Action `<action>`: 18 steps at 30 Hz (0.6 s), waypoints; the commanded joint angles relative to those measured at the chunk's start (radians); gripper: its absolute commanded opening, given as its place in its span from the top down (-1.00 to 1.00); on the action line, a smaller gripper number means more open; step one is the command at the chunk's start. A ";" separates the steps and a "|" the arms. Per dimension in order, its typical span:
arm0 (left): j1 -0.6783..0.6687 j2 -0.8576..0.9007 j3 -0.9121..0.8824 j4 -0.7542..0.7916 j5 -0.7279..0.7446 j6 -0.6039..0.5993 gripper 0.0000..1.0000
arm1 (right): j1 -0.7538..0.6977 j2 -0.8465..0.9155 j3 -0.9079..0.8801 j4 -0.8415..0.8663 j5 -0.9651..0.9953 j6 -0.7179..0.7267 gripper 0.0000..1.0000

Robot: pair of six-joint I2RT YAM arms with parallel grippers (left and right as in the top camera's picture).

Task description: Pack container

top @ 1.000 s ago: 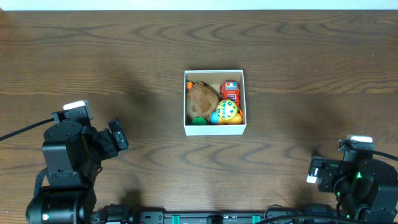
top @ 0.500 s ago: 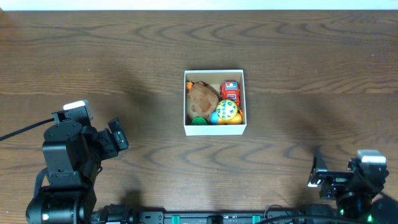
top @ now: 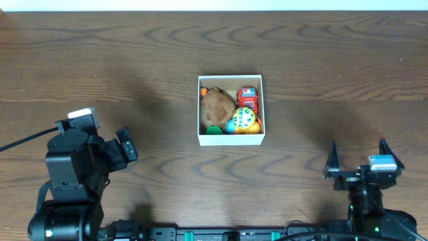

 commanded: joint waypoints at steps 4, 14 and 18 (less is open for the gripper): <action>0.002 0.000 0.003 0.000 -0.011 -0.012 -0.96 | 0.026 -0.009 -0.163 0.261 -0.007 -0.124 -0.99; 0.002 0.000 0.003 0.000 -0.011 -0.012 -0.96 | 0.027 -0.009 -0.433 0.637 -0.056 -0.124 -0.98; 0.002 0.000 0.003 0.000 -0.011 -0.012 -0.96 | 0.026 -0.009 -0.433 0.593 -0.071 -0.124 -0.99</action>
